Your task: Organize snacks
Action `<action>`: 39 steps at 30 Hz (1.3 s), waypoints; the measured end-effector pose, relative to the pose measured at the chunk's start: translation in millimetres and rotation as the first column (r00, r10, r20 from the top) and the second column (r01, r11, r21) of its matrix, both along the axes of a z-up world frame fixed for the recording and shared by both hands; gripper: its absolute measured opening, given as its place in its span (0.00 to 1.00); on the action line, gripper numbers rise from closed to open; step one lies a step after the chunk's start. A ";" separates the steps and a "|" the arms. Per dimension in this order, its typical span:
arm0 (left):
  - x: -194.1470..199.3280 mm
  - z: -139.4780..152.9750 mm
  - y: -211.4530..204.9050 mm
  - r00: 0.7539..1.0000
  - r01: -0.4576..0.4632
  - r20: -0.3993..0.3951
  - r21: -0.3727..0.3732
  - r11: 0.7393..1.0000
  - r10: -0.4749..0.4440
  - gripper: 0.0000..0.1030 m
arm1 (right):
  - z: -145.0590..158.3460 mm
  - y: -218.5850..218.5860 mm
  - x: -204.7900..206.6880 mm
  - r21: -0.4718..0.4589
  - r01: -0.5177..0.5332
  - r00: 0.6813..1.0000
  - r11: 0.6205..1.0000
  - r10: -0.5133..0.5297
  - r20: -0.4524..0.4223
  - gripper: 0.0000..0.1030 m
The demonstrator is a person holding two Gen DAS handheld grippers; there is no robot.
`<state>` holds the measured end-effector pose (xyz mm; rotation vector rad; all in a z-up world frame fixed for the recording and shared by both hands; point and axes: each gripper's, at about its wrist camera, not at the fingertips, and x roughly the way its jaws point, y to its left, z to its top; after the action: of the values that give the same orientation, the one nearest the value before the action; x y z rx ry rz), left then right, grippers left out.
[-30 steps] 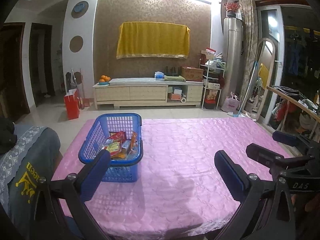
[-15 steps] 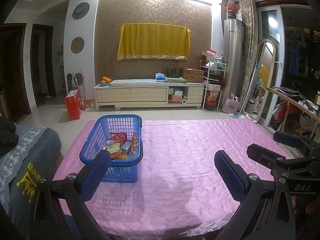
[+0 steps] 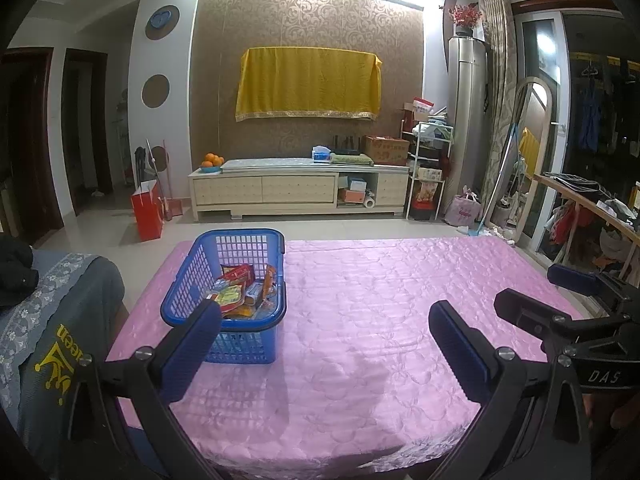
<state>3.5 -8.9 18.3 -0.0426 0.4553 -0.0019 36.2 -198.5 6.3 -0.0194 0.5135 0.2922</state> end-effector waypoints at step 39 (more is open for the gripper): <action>-4.1 -1.6 -3.6 1.000 -0.014 -0.007 -0.003 1.000 0.014 1.00 | -0.1 1.3 -5.7 -0.005 -0.002 1.000 1.000 0.002 -0.002 1.00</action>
<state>-0.6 -12.5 16.7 -0.0493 0.4621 0.0116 30.5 -197.2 6.2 -0.0246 0.5158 0.2934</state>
